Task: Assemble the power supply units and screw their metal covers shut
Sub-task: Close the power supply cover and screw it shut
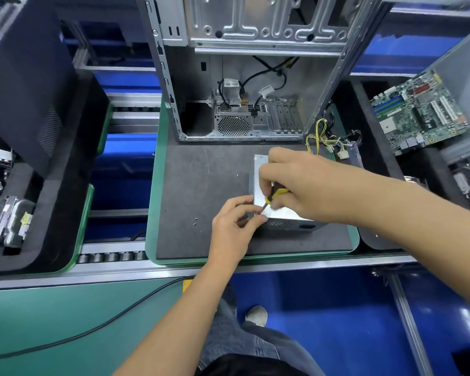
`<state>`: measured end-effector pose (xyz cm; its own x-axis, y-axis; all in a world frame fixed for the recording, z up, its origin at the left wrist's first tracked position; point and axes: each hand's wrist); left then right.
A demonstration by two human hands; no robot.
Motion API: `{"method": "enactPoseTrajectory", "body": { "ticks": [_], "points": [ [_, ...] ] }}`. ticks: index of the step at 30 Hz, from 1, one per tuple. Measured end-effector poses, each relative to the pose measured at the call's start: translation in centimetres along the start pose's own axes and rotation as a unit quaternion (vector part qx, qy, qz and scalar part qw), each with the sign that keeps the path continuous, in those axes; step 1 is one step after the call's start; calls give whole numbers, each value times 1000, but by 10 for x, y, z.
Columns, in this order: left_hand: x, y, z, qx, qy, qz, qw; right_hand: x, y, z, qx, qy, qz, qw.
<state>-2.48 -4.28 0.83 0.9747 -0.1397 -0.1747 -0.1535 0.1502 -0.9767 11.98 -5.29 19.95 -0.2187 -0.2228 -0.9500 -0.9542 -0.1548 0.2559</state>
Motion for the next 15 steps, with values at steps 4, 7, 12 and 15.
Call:
{"method": "enactPoseTrajectory", "body": {
  "ticks": [4, 7, 12, 15],
  "points": [
    [0, -1, 0, -13, 3, -12, 1000, 1, -6, 1, 47, 8, -205, 978],
    [0, -2, 0, -16, 2, -11, 1000, 0, -4, -2, -12, -5, -83, 996],
    [0, -4, 1, -7, 0, 6, 1000, 1, -4, -2, -22, -5, -156, 987],
    [0, -4, 1, -13, 2, 5, 1000, 0, -2, -3, -36, -1, -109, 993]
  ]
}}
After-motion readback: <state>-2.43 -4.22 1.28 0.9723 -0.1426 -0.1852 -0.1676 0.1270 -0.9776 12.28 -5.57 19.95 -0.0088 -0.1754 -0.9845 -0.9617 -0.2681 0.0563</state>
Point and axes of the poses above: each hand's wrist, its own z-axis towards the middle knuckle, its own x-axis out of the palm, y = z × x, and after that the axes turned 9 degrees about -y, right-handed
